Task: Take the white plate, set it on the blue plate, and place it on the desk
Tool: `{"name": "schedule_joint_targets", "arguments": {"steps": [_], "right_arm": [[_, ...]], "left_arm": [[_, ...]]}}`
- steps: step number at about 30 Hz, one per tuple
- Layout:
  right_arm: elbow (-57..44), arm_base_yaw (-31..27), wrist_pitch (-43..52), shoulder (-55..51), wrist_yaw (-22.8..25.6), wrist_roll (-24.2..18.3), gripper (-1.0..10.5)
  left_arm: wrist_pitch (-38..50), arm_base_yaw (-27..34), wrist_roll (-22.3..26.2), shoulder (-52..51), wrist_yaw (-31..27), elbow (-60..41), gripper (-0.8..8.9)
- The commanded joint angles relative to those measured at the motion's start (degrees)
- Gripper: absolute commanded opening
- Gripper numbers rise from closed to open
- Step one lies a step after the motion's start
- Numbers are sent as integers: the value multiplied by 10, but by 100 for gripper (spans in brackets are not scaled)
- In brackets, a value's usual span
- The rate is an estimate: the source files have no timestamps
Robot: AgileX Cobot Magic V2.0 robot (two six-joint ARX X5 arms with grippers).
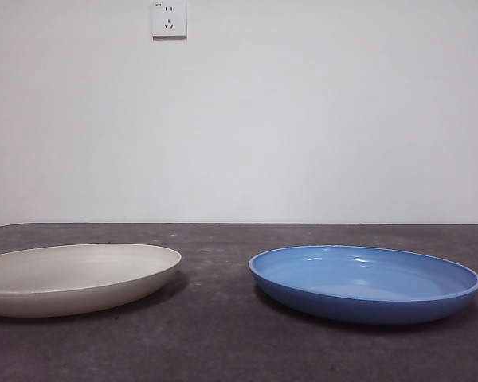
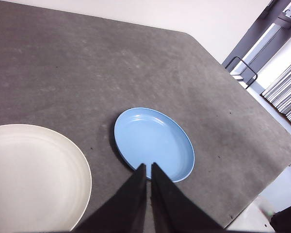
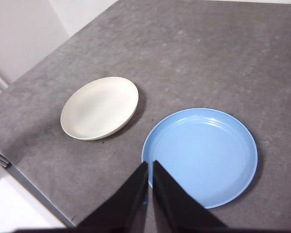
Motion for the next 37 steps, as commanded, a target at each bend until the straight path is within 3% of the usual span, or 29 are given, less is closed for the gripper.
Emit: {"name": "schedule_joint_targets", "arguments": {"steps": [1, 3, 8, 10, 18, 23, 29, 37], "right_arm": [[9, 3, 3, 1, 3, -9, 12], [9, 3, 3, 1, 1, -12, 75], [9, 3, 3, 1, 1, -10, 446], [9, 3, 3, 1, 2, -10, 500], [9, 3, 3, 1, 5, -10, 550], [9, 3, -3, 1, 4, -9, 550], [9, 2, -18, 1, 5, 20, 550], [9, 2, -60, 1, 2, 57, 549]], "left_arm": [[6, -2, 5, 2, 4, 11, 41], [6, -2, 5, 2, 5, 11, 113], [12, -2, 0, 2, 4, 11, 644], [10, -2, 0, 2, 4, 11, 746], [-1, -2, -19, 2, 5, 12, 750], [-70, 7, -43, 25, 2, 38, 750], [-136, 41, -30, 130, 5, 85, 750], [-138, 116, 8, 294, 9, 92, 750]]}}
